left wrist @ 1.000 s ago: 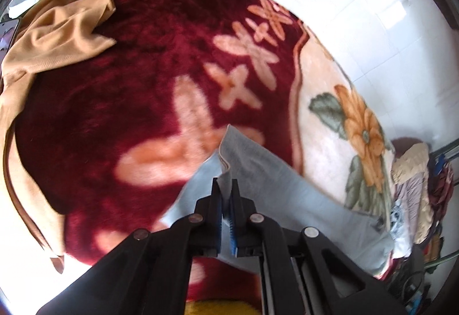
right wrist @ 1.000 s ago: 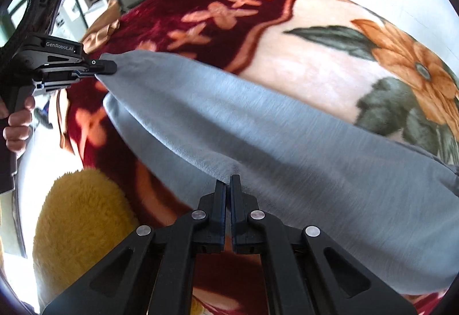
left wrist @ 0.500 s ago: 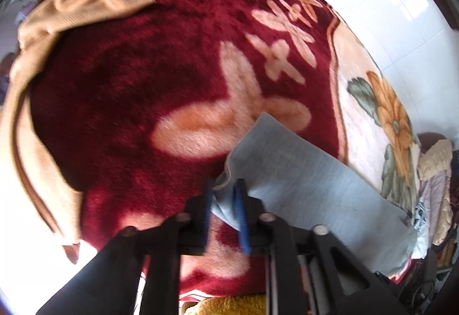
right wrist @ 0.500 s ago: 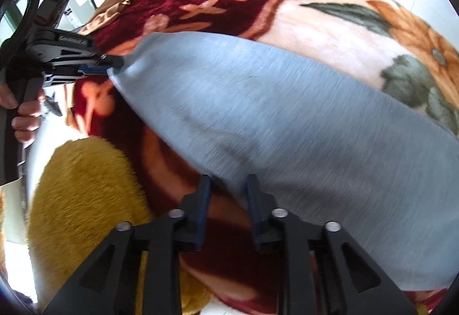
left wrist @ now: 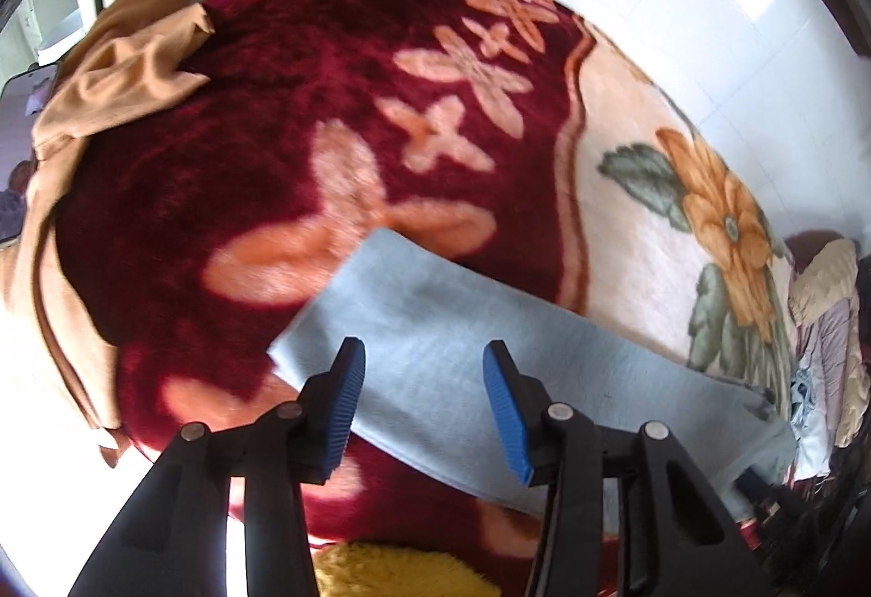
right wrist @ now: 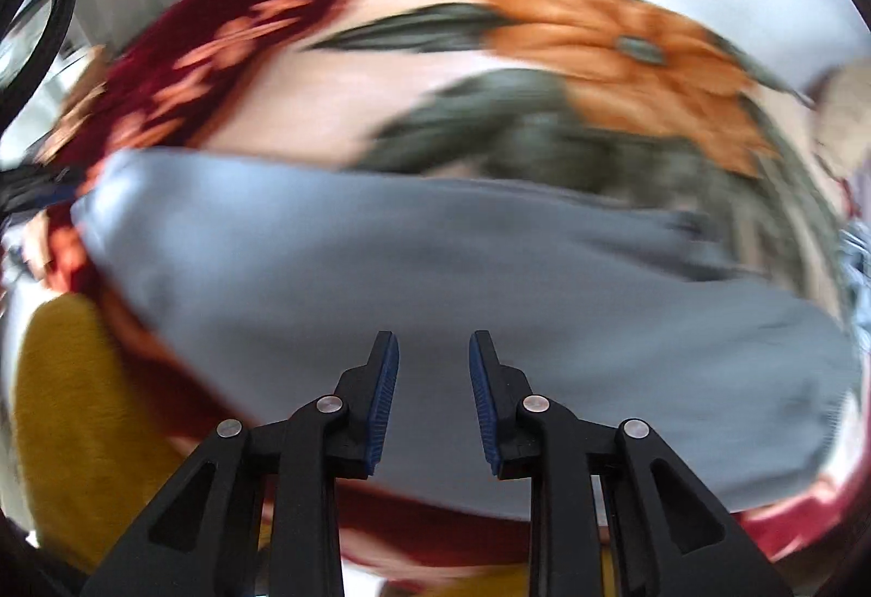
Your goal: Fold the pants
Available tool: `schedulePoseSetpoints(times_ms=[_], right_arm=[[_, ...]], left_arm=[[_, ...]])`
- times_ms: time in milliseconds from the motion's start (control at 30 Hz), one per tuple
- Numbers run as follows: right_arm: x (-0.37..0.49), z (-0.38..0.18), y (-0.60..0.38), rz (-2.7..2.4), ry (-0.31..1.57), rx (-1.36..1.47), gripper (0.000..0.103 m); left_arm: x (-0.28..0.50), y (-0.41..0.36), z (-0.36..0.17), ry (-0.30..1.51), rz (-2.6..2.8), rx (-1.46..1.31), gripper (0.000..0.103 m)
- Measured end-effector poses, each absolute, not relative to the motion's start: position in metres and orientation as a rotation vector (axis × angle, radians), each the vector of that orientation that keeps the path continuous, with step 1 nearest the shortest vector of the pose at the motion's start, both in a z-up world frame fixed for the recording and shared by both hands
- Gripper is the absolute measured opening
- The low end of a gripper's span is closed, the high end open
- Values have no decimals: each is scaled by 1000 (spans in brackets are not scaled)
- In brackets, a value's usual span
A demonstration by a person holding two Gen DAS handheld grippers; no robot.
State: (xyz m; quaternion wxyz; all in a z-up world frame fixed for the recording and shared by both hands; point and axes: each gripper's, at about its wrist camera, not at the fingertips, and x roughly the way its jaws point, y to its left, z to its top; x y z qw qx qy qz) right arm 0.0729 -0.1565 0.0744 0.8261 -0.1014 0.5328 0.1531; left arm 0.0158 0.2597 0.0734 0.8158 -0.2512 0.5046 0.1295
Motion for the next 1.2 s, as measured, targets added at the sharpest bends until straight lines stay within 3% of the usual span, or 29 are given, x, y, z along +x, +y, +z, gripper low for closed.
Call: schedulePoseSetpoints(times_ms=[367, 567, 667, 800, 1200], right_arm=[[162, 60, -255, 149, 1165, -323, 29], [182, 39, -248, 163, 1156, -463, 29], [186, 40, -247, 202, 1134, -449, 9], [199, 52, -250, 137, 1055, -383, 7], [235, 19, -249, 17, 1114, -308, 5]], left_arm=[[42, 233, 32, 1178, 365, -416, 53], [42, 227, 26, 1167, 343, -382, 65], [42, 231, 24, 1163, 332, -415, 66], [41, 235, 24, 1152, 317, -454, 67], [42, 235, 23, 1142, 284, -486, 77]])
